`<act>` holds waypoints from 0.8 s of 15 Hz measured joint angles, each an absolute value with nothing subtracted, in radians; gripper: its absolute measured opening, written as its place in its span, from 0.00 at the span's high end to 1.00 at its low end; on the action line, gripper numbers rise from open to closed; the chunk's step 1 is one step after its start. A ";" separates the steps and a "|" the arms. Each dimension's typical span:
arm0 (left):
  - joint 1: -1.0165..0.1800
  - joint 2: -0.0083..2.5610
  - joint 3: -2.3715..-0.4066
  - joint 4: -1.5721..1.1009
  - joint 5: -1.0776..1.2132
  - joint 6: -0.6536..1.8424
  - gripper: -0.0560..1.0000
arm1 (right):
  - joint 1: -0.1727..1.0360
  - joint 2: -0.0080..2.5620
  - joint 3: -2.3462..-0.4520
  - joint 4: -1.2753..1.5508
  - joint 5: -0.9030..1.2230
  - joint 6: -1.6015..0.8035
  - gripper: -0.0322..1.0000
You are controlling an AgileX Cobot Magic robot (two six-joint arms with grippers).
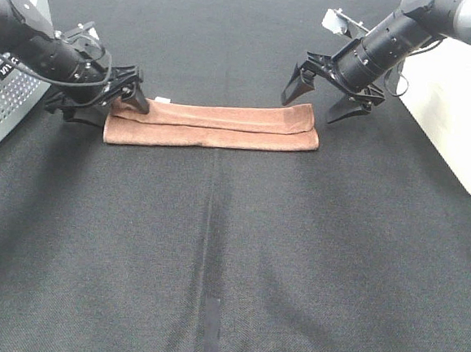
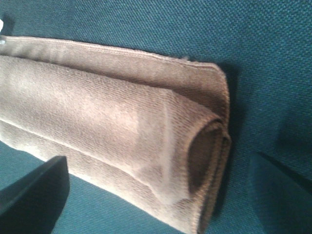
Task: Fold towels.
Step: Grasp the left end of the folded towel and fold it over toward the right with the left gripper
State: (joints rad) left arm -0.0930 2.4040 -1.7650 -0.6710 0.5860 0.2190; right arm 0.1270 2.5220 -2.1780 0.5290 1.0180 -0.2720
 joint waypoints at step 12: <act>-0.090 2.332 -1.765 -0.557 0.606 0.156 0.89 | 0.127 2.455 -2.198 0.503 1.118 -0.246 0.08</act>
State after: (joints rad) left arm -0.0900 2.3320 -1.7650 -0.5570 0.6060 0.1560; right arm 0.1270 2.4550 -2.1980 0.5030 1.1180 -0.2460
